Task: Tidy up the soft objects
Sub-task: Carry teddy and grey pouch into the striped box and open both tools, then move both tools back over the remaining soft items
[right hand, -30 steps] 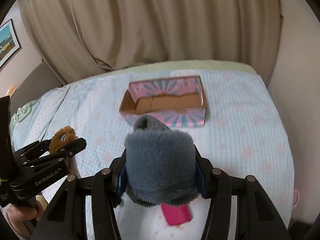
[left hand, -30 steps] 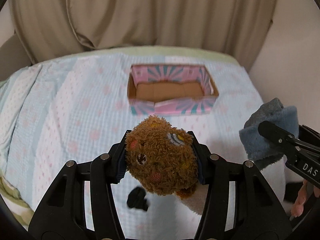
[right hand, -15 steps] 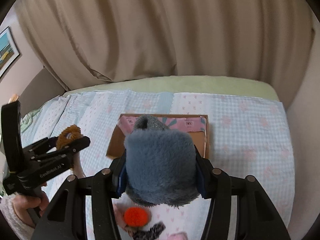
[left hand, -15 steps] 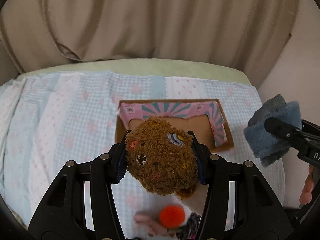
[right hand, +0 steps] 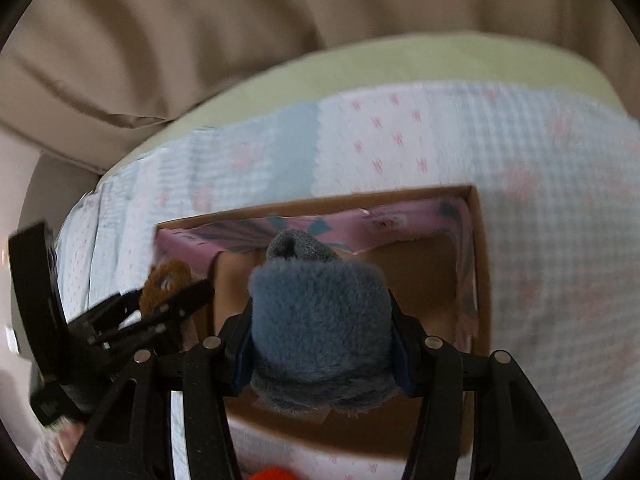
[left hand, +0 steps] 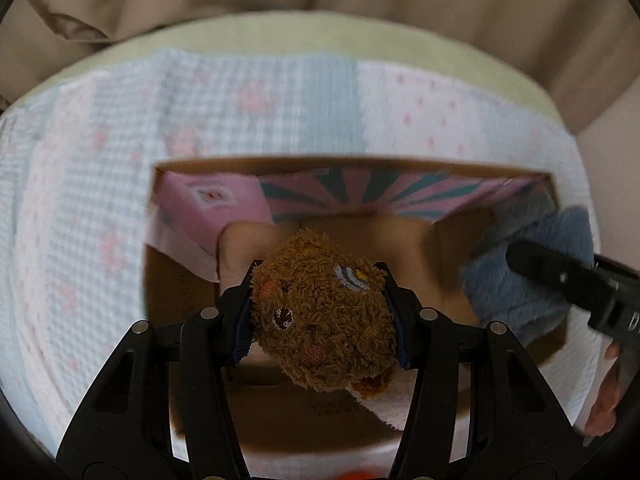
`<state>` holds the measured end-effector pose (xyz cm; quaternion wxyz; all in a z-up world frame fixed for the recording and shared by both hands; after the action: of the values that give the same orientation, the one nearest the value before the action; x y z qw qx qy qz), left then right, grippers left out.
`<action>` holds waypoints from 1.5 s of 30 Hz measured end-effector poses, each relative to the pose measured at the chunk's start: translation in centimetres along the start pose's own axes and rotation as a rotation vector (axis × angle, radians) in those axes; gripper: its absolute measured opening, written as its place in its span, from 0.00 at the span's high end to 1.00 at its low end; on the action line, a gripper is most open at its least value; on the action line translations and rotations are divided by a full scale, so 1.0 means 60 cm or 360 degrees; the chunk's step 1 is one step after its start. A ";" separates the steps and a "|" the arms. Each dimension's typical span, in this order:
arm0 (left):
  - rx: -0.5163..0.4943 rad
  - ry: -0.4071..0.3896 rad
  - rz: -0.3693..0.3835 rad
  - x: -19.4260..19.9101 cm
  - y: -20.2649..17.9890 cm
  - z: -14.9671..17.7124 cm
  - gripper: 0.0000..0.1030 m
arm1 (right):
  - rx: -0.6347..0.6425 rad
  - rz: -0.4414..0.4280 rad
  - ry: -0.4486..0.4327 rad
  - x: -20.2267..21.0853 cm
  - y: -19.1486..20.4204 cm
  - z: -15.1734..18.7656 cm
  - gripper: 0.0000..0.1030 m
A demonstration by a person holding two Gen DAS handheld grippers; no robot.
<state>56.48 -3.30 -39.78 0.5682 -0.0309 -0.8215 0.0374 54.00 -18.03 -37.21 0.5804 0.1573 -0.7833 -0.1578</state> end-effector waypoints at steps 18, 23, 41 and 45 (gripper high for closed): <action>-0.0257 -0.0015 -0.0049 0.012 -0.008 0.041 0.00 | 0.0113 0.0105 -0.0062 -0.025 0.017 -0.016 0.00; -0.0205 -0.0033 -0.0014 0.043 -0.012 0.047 0.00 | 0.0125 0.0123 -0.0094 0.011 0.024 -0.014 0.00; -0.0188 -0.0379 -0.0055 0.386 -0.033 0.087 0.00 | 0.0251 0.0127 -0.0395 0.338 0.122 0.073 0.00; -0.0155 -0.0467 -0.0053 0.473 -0.031 0.132 0.00 | 0.0362 0.0135 -0.0488 0.412 0.152 0.125 0.00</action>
<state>39.07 -2.71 -15.92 0.4405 -0.0391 -0.8969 -0.0077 39.41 -19.93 -14.12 0.4389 0.1628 -0.8812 -0.0656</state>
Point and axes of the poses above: each gripper's, at about its wrist camera, not at the fingertips, and x roughly against the way its jaws point, y to its left, z to its underside, the point moved 8 cm from there along -x, roughly the way its jaws point, and after that the axes turned 3 degrees about -y, right-handed, at the moved point
